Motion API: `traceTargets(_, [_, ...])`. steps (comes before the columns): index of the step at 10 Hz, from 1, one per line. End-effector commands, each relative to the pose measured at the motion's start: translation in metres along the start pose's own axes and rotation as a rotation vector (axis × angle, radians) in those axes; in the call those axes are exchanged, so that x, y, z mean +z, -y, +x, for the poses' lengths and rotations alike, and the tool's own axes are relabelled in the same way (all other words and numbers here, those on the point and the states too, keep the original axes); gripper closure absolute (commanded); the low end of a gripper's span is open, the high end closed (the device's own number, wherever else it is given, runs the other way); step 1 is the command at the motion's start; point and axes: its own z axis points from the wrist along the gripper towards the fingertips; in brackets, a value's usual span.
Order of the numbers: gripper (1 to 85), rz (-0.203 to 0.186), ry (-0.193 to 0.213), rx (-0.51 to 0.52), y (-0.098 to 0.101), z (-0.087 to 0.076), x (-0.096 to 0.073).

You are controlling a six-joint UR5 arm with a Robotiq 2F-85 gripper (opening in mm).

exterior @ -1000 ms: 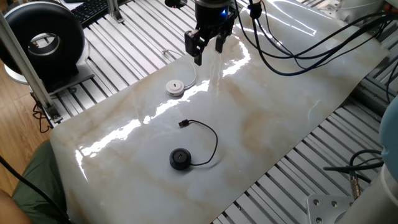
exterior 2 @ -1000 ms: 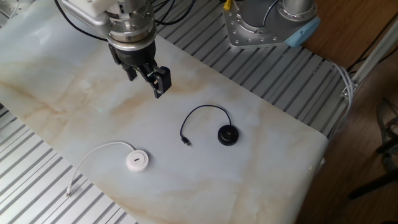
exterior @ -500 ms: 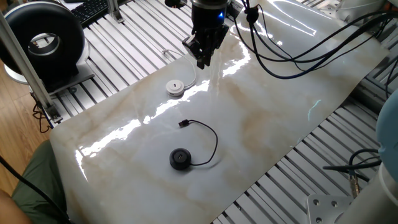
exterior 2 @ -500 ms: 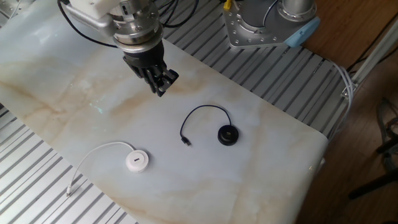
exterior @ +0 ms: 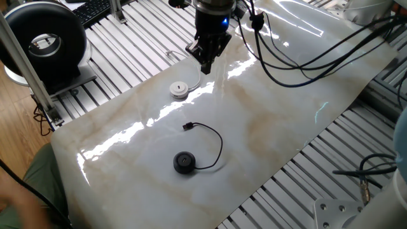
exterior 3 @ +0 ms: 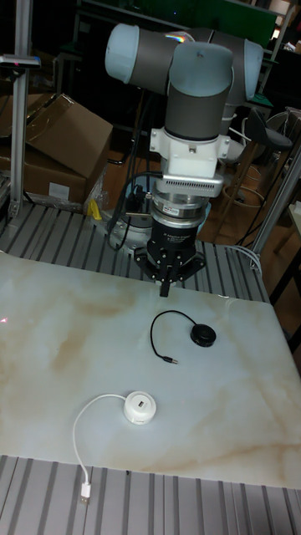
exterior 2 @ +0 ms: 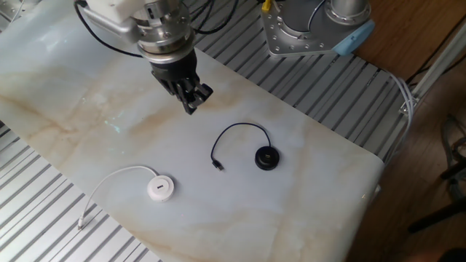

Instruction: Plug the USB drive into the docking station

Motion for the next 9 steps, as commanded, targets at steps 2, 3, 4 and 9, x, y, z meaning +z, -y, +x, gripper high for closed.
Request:
traceTargets(2, [84.3, -0.074, 0.038, -0.019, -0.016, 0.005, 0.017])
traceTargets(3, [84.3, -0.062, 0.041, -0.039, -0.009, 0.008, 0.022])
traceTargets(4, [84.3, -0.056, 0.052, -0.054, -0.003, 0.009, 0.026])
traceTargets(9, [84.3, 0.001, 0.055, -0.081, 0.023, 0.011, 0.028])
